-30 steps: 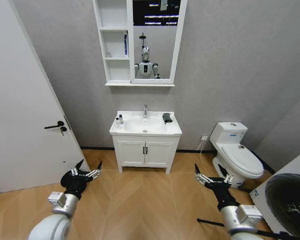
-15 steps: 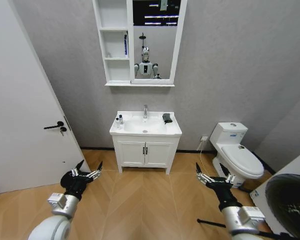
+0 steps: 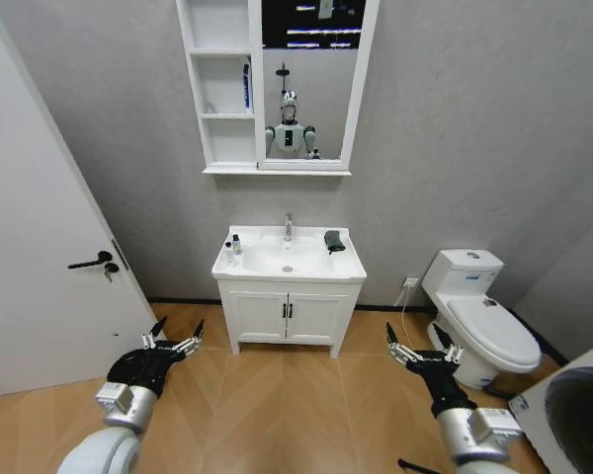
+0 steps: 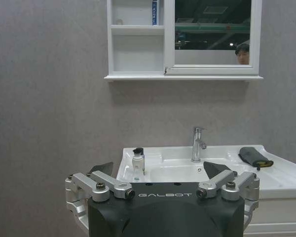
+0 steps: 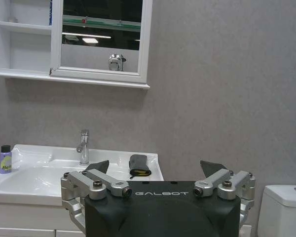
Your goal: Move facial cleanser and shampoo from washbasin to cabinet, then wipe washbasin with towel.
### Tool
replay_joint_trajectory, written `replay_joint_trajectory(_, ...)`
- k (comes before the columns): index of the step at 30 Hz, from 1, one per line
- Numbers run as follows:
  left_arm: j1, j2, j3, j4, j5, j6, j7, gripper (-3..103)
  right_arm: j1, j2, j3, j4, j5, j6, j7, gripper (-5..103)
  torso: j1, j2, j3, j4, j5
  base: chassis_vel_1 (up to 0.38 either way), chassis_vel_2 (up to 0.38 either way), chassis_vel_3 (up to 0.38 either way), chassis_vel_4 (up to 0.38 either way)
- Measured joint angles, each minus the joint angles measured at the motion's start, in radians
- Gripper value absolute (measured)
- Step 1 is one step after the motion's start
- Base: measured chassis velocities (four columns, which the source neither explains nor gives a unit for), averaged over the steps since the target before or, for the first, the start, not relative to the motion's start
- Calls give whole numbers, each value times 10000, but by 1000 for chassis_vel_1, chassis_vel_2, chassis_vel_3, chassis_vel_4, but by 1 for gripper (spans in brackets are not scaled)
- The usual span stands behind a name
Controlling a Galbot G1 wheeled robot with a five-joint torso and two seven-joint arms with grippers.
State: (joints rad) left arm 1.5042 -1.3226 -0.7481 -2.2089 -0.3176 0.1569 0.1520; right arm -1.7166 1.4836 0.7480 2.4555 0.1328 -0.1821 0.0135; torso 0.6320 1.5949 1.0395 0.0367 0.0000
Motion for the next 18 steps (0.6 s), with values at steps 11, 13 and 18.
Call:
replay_joint_trajectory(11, -1, -205, 52, 78, 112, -24, 12, 100, -9, -32, -39, -174, -29, 68, -19, 100, -6, 2, -2, -2, -3, -237, 242, 248, -244)
replay_joint_trajectory(13, 0, -229, 57, 78, 128, -34, 13, 100, 3, -37, -44, -195, -34, 75, -20, 100, -6, 2, -2, -1, 1, -239, 215, 245, -250)
replay_joint_trajectory(18, 13, -313, 60, 117, 202, -76, 24, 100, 19, -44, -50, -238, -38, 89, -26, 100, -5, 1, -1, -1, 0, -235, 230, 223, -233)
